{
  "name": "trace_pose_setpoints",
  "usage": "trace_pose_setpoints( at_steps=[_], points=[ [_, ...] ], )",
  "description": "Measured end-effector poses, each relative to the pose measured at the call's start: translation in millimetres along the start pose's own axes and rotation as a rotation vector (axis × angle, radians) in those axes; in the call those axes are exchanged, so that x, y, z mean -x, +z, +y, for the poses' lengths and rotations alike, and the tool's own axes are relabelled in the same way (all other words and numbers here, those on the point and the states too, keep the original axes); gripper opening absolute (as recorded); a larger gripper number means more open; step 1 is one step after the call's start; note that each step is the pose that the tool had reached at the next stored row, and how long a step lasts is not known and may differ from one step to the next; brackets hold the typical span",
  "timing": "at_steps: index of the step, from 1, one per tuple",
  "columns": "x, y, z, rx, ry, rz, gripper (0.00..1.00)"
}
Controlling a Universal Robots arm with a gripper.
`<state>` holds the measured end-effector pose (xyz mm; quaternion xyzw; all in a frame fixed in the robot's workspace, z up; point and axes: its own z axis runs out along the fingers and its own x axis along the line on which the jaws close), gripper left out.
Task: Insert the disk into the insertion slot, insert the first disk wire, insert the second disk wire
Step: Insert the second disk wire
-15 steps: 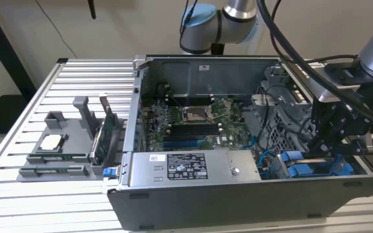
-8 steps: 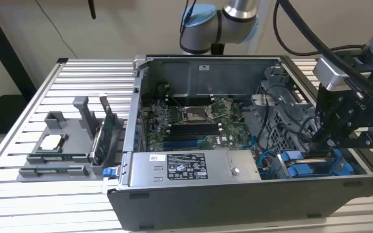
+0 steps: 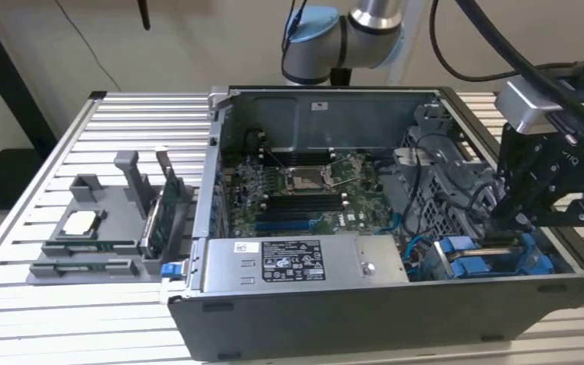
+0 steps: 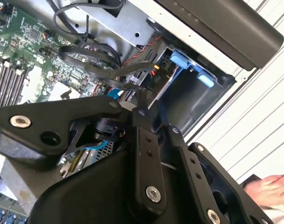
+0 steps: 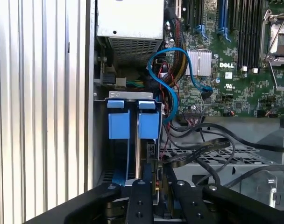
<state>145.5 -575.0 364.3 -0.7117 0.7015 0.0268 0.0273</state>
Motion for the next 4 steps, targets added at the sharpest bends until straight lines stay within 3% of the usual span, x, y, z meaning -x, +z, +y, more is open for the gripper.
trace_pose_setpoints(
  at_steps=[4],
  points=[
    [0.0,-0.1,0.0,0.0000,0.000,0.0004,0.24]
  ],
)
